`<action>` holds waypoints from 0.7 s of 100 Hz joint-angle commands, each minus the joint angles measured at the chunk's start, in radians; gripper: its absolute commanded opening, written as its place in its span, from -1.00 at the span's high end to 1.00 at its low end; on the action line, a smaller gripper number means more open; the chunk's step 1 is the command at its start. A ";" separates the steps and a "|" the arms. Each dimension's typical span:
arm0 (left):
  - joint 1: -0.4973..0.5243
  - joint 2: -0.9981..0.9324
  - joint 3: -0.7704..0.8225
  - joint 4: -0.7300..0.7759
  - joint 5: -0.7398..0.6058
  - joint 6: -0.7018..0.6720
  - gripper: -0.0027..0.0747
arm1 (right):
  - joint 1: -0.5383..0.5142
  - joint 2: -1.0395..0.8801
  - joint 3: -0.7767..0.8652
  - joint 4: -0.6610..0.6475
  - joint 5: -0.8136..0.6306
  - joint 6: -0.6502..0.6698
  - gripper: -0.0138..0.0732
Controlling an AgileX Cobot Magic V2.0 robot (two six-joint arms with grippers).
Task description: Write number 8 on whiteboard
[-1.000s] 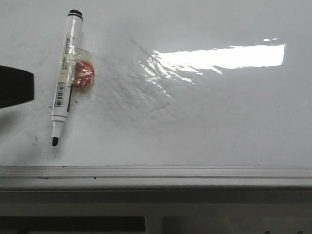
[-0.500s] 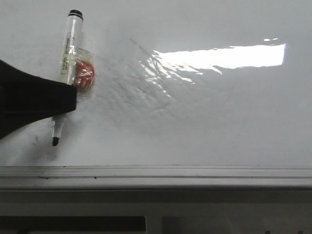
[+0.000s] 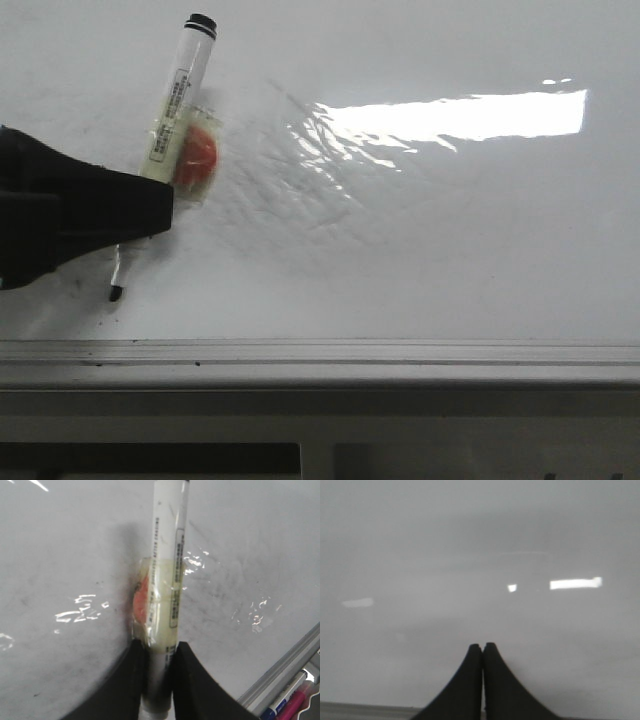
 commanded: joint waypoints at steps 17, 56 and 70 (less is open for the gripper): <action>0.000 -0.007 -0.022 0.071 -0.004 -0.002 0.98 | 0.258 0.162 -0.089 0.017 -0.069 -0.065 0.83; 0.000 -0.073 -0.022 0.473 -0.004 -0.002 0.98 | 0.760 0.542 -0.334 0.044 -0.201 -0.134 0.07; 0.000 -0.109 -0.022 0.583 -0.004 -0.002 0.98 | 0.810 0.667 -0.429 0.046 -0.215 -0.134 0.06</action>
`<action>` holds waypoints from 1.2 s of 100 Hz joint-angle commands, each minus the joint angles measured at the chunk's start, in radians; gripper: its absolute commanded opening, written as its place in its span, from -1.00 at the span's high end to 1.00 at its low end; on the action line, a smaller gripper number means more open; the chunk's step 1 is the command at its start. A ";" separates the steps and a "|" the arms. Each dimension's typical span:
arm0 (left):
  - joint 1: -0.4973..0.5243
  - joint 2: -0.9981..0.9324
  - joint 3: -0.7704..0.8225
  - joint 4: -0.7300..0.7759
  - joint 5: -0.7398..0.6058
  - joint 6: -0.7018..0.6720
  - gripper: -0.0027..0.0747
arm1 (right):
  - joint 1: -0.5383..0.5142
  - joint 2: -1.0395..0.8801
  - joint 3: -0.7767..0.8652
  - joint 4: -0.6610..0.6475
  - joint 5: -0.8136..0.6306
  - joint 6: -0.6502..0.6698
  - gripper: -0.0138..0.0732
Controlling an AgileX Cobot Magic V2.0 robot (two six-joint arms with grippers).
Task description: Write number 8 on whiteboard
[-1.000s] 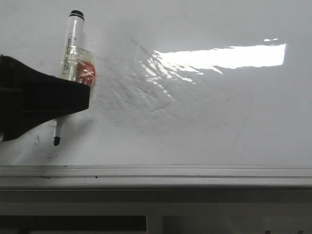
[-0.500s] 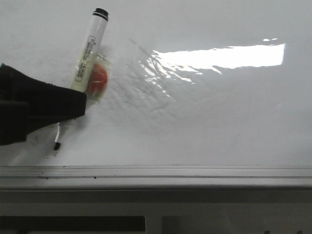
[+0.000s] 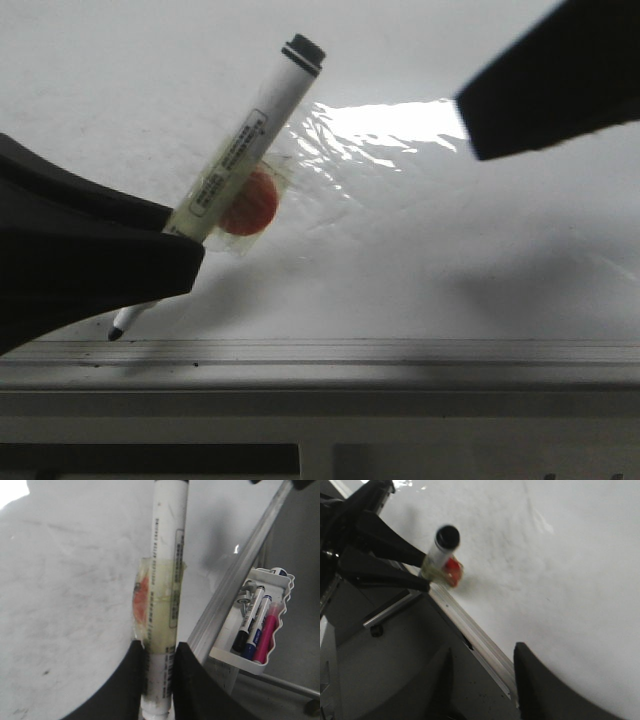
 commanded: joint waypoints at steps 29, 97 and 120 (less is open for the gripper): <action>0.000 -0.038 -0.022 0.080 -0.065 -0.002 0.98 | 0.075 0.225 -0.210 0.048 -0.070 -0.012 0.06; 0.000 -0.038 -0.022 0.052 -0.072 -0.008 0.08 | 0.077 0.285 -0.230 0.154 -0.063 -0.012 0.85; 0.000 -0.175 -0.022 0.007 0.030 -0.043 0.03 | 0.071 0.253 -0.292 0.133 -0.046 -0.012 0.82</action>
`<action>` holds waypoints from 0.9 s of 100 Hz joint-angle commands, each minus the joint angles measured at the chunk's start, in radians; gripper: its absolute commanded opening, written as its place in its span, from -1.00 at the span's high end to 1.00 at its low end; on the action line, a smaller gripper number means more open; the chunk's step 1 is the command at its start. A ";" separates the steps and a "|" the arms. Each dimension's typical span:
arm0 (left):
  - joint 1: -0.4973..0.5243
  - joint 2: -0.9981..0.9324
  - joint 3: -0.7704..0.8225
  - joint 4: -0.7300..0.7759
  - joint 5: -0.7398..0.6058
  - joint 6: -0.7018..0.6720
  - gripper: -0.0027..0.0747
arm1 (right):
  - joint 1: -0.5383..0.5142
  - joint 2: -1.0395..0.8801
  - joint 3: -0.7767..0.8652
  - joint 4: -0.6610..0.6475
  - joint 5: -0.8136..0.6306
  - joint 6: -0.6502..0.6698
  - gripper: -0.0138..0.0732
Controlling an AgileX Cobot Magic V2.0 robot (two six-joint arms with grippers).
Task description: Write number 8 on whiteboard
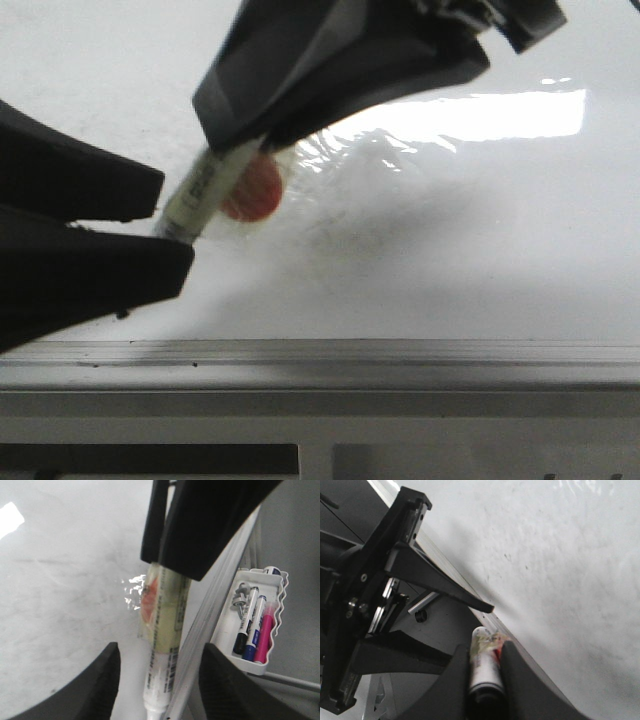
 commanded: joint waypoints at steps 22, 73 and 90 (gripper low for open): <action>0.000 -0.365 -0.024 -0.142 0.165 -0.035 0.03 | -0.110 -0.057 -0.197 -0.058 0.082 -0.009 0.78; 0.000 -0.513 -0.024 -0.186 0.284 -0.038 0.03 | -0.266 0.034 -0.294 -0.170 0.182 0.020 0.78; 0.000 -0.513 -0.024 -0.186 0.284 -0.038 0.03 | -0.266 0.042 -0.294 -0.187 0.250 0.030 0.78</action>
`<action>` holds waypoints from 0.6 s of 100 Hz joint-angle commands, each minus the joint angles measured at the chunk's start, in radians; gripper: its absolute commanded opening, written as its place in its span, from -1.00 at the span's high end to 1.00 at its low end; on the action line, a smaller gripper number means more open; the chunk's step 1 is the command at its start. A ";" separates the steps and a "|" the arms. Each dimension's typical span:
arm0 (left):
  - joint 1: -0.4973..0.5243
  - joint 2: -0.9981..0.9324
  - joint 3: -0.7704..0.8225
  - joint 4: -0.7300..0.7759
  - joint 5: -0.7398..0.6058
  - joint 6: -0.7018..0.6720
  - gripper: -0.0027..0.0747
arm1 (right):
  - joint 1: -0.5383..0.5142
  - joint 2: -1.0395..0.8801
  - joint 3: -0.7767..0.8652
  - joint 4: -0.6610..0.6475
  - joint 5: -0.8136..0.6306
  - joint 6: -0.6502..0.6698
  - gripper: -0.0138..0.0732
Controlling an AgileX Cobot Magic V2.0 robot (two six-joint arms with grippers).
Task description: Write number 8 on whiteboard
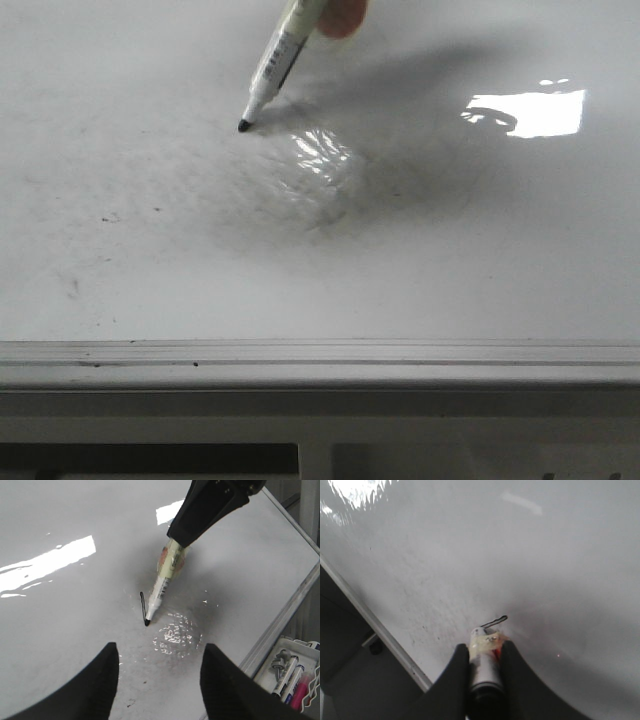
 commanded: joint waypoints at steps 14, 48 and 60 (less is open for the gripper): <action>0.000 0.002 -0.027 -0.012 -0.066 -0.010 0.03 | -0.014 -0.082 -0.025 -0.213 0.112 0.087 0.78; 0.000 0.002 -0.027 -0.012 -0.066 -0.010 0.03 | 0.081 -0.038 0.007 -0.168 -0.074 0.126 0.78; 0.000 0.002 -0.027 -0.012 -0.066 -0.010 0.03 | 0.044 -0.076 0.007 -0.278 -0.062 0.211 0.78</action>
